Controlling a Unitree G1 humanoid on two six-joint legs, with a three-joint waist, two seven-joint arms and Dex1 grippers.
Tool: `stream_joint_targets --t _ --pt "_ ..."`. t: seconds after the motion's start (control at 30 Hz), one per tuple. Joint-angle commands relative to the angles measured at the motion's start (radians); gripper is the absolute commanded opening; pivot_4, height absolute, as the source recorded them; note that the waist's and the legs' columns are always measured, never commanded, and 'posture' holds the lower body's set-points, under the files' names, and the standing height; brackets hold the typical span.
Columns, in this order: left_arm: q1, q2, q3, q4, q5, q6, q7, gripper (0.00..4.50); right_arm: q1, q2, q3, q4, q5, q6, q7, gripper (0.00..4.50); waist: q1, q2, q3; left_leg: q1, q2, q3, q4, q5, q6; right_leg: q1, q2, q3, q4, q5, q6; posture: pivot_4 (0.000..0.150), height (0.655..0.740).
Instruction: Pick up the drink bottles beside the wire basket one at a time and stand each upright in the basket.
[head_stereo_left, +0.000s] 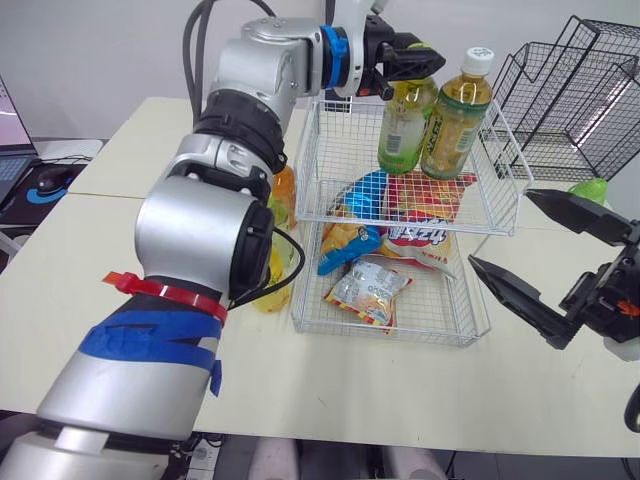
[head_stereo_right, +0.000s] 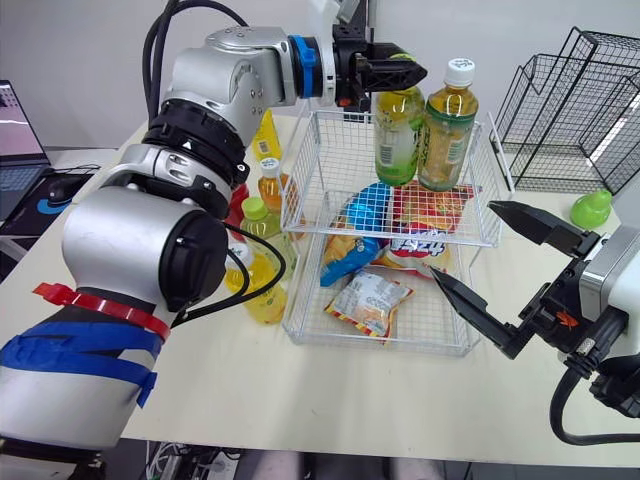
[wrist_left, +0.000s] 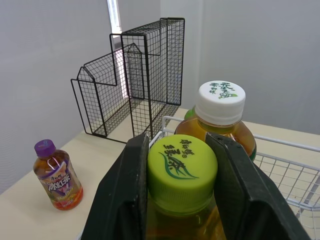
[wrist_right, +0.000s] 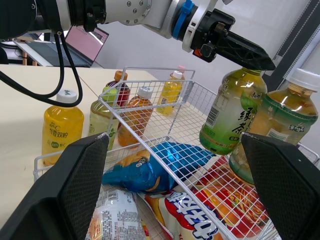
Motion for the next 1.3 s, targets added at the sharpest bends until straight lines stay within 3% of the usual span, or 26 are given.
stream_joint_targets --t 0.03,0.23,0.53,0.9,1.13,1.3 --pt "-0.039 0.016 0.032 -0.022 -0.008 -0.014 -0.031 2.6 -0.02 0.006 -0.008 -0.019 -0.001 0.004 0.001 4.5 0.0 0.0 0.0 0.0 0.0 0.0 0.0 0.0 0.0 0.0 0.0 0.0 0.0 0.0 0.0 0.15 0.7207" --pt "-0.03 0.093 0.033 -0.08 -0.002 0.013 -0.124 4.46 -0.048 0.014 0.006 -0.004 -0.011 0.014 0.012 4.5 -0.004 0.001 0.0 0.001 0.0 0.0 0.0 0.0 0.0 0.0 0.0 0.0 0.001 0.0 0.0 0.15 0.7207" --pt "0.09 0.295 0.044 -0.333 -0.027 0.17 -0.197 4.46 -0.129 0.01 0.091 0.082 -0.059 0.026 0.102 4.5 -0.005 0.001 -0.001 0.004 0.001 0.001 0.0 0.0 0.0 0.002 0.0 0.001 0.002 0.001 -0.002 0.15 0.7207" --pt "0.46 0.594 0.164 -0.762 -0.051 0.312 -0.05 4.46 -0.31 0.021 0.218 0.244 -0.097 0.048 0.194 4.5 -0.002 0.001 -0.001 0.004 0.002 0.0 0.003 0.0 0.0 0.001 0.0 0.0 0.008 0.001 -0.002 0.15 0.7207" --pt "0.709 0.681 0.26 -0.874 -0.092 0.299 0.028 4.46 -0.399 0.032 0.26 0.273 -0.121 0.061 0.241 4.5 0.004 0.001 -0.001 0.004 0.003 -0.002 0.006 0.0 0.0 0.002 -0.001 -0.001 0.01 0.001 -0.002 0.15 0.7207" --pt "0.831 0.683 0.297 -0.873 -0.106 0.256 0.076 4.46 -0.401 0.048 0.252 0.265 -0.072 0.103 0.221 4.5 0.005 0.001 -0.001 0.005 0.003 -0.002 0.006 0.0 0.0 0.003 -0.002 -0.002 0.01 0.001 -0.002 0.15 0.7207"
